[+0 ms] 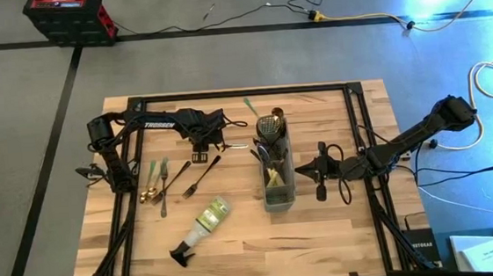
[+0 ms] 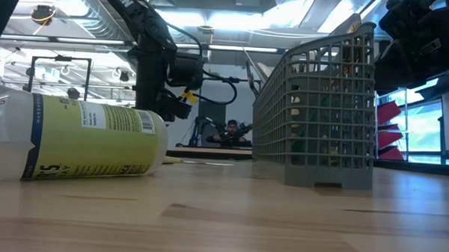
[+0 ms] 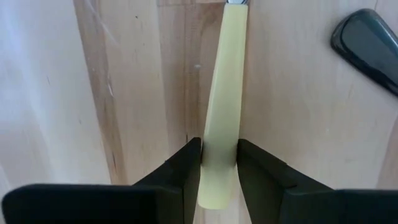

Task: Sort silverware
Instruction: Put the table knife into the silverware basket

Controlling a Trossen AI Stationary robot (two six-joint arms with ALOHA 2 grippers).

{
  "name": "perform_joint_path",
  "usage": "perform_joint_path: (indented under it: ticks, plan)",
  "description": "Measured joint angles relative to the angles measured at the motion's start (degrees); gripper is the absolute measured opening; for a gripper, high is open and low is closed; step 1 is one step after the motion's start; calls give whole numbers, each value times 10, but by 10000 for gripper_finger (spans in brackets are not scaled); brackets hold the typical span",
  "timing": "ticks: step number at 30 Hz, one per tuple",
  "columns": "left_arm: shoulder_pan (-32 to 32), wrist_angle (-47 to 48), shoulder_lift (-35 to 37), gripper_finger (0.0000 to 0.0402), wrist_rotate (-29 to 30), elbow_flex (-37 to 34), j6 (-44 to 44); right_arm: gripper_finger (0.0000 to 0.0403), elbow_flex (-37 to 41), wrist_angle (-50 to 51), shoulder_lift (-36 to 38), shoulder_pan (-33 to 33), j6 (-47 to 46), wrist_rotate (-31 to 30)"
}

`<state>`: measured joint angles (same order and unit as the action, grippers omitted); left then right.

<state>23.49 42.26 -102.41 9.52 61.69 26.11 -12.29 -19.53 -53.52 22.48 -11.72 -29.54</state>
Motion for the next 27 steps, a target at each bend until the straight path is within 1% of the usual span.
perform_joint_path:
  ticks: [6, 27]
  plan:
    - [0, -12, 0, 88, -3, 0, 0, 0, 0, 0, 0, 0, 0, 0]
    - [0, -11, 0, 88, -3, 0, -1, 0, 0, 0, 0, 0, 0, 0]
